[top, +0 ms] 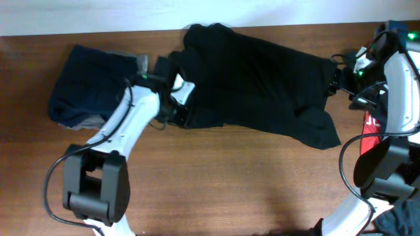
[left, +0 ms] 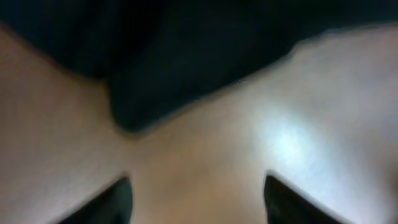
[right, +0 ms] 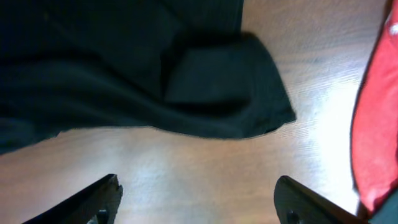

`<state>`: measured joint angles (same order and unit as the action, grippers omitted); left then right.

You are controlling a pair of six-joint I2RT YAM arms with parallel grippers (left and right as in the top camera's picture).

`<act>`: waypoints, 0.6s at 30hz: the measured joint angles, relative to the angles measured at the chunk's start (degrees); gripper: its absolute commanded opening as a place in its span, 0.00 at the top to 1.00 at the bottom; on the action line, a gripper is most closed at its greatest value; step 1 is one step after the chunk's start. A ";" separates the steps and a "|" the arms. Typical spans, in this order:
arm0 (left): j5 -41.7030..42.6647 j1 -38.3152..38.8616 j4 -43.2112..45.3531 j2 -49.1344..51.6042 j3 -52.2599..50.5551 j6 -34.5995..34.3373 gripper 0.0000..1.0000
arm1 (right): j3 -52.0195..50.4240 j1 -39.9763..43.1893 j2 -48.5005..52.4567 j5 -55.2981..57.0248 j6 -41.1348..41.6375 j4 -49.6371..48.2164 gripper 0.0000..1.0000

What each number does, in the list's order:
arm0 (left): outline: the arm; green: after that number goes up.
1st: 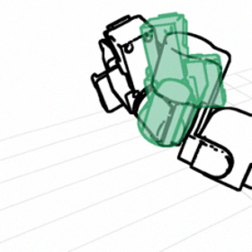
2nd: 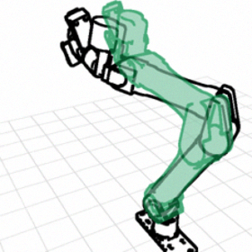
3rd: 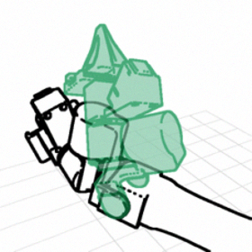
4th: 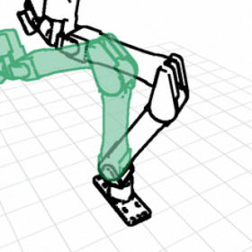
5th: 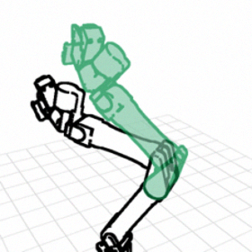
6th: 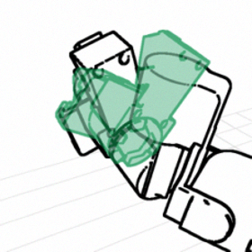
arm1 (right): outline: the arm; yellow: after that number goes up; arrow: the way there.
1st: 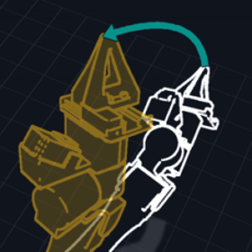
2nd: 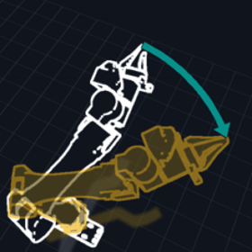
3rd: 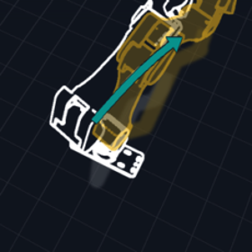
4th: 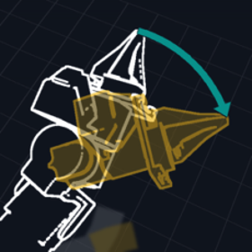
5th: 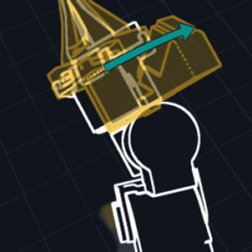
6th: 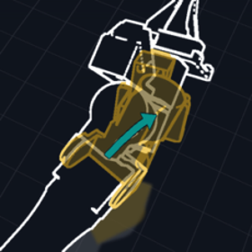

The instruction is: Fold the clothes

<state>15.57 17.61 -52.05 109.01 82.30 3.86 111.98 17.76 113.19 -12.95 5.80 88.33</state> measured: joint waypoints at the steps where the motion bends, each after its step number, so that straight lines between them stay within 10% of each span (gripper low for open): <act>1: -0.46 0.13 3.08 0.09 -1.79 0.00 0.31 | 0.00 0.26 0.00 -1.03 -0.35 0.09 0.17; 10: -6.58 0.04 16.92 0.09 -9.68 0.02 0.36 | -0.04 0.59 0.00 -4.66 -2.23 0.55 0.17; 18: -8.79 0.04 19.30 0.90 -10.16 0.50 1.00 | -0.04 0.59 0.00 -4.94 -3.06 0.22 0.18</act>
<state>6.79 17.65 -32.75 109.91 72.14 4.36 111.94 18.35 113.19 -17.89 2.74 88.55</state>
